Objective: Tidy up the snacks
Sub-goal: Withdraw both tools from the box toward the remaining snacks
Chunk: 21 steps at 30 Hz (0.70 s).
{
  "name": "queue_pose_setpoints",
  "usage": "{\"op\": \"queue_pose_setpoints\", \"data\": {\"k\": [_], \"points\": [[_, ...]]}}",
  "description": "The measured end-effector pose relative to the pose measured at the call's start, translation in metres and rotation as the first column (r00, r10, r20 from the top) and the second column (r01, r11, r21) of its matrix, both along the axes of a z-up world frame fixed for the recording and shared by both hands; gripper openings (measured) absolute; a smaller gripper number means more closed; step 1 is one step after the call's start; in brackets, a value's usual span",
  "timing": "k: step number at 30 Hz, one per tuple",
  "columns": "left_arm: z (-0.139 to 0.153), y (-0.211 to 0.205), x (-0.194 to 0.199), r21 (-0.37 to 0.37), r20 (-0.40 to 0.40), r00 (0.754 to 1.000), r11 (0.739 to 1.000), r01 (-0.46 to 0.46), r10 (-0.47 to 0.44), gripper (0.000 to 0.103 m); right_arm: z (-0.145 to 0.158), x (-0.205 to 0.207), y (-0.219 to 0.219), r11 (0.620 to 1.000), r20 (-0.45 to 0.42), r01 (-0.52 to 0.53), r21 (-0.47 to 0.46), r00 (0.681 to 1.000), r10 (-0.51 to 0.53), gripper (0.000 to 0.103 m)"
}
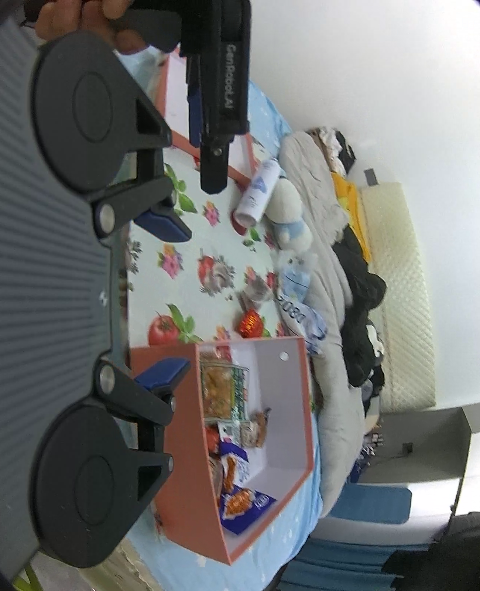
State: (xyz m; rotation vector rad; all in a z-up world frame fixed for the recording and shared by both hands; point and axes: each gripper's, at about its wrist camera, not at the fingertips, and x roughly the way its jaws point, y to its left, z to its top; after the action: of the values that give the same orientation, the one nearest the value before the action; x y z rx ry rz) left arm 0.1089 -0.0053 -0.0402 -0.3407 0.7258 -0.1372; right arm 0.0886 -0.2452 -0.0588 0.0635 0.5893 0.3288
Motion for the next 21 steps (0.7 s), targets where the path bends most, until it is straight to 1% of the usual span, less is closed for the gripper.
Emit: {"op": "queue_pose_setpoints", "data": {"k": [5, 7, 10, 12, 14, 17, 19, 21], "points": [[-0.009, 0.007, 0.012, -0.002, -0.013, 1.000, 1.000, -0.015, 0.015, 0.078, -0.006, 0.001, 0.015, 0.999, 0.020, -0.016, -0.036, 1.000, 0.017, 0.071], [-0.012, 0.011, 0.018, 0.009, -0.014, 1.000, 1.000, -0.022, 0.022, 0.078, -0.009, 0.003, 0.021, 0.998, 0.022, -0.034, -0.046, 0.999, 0.035, 0.071], [-0.017, 0.020, 0.029, 0.008, -0.020, 0.999, 0.999, -0.034, 0.034, 0.078, -0.013, 0.007, 0.032, 0.996, 0.049, -0.044, -0.082, 0.998, 0.048, 0.070], [-0.021, 0.026, 0.037, 0.012, -0.021, 0.999, 0.999, -0.041, 0.041, 0.078, -0.016, 0.014, 0.039, 0.995, 0.058, -0.044, -0.090, 0.997, 0.049, 0.070], [-0.026, 0.033, 0.048, 0.020, -0.033, 0.998, 0.998, -0.052, 0.053, 0.078, -0.020, 0.022, 0.046, 0.994, 0.054, -0.041, -0.105, 0.997, 0.047, 0.070], [-0.031, 0.044, 0.068, 0.017, -0.046, 0.997, 0.998, -0.061, 0.062, 0.078, -0.027, 0.033, 0.060, 0.988, 0.065, -0.036, -0.152, 0.997, 0.046, 0.069], [-0.036, 0.050, 0.082, 0.007, -0.054, 0.997, 0.998, -0.058, 0.058, 0.078, -0.030, 0.042, 0.069, 0.983, 0.072, -0.043, -0.176, 0.996, 0.056, 0.066], [-0.042, 0.053, 0.097, 0.019, -0.076, 0.996, 0.999, -0.051, 0.052, 0.078, -0.034, 0.052, 0.078, 0.980, 0.081, -0.041, -0.192, 0.995, 0.058, 0.066]]}}
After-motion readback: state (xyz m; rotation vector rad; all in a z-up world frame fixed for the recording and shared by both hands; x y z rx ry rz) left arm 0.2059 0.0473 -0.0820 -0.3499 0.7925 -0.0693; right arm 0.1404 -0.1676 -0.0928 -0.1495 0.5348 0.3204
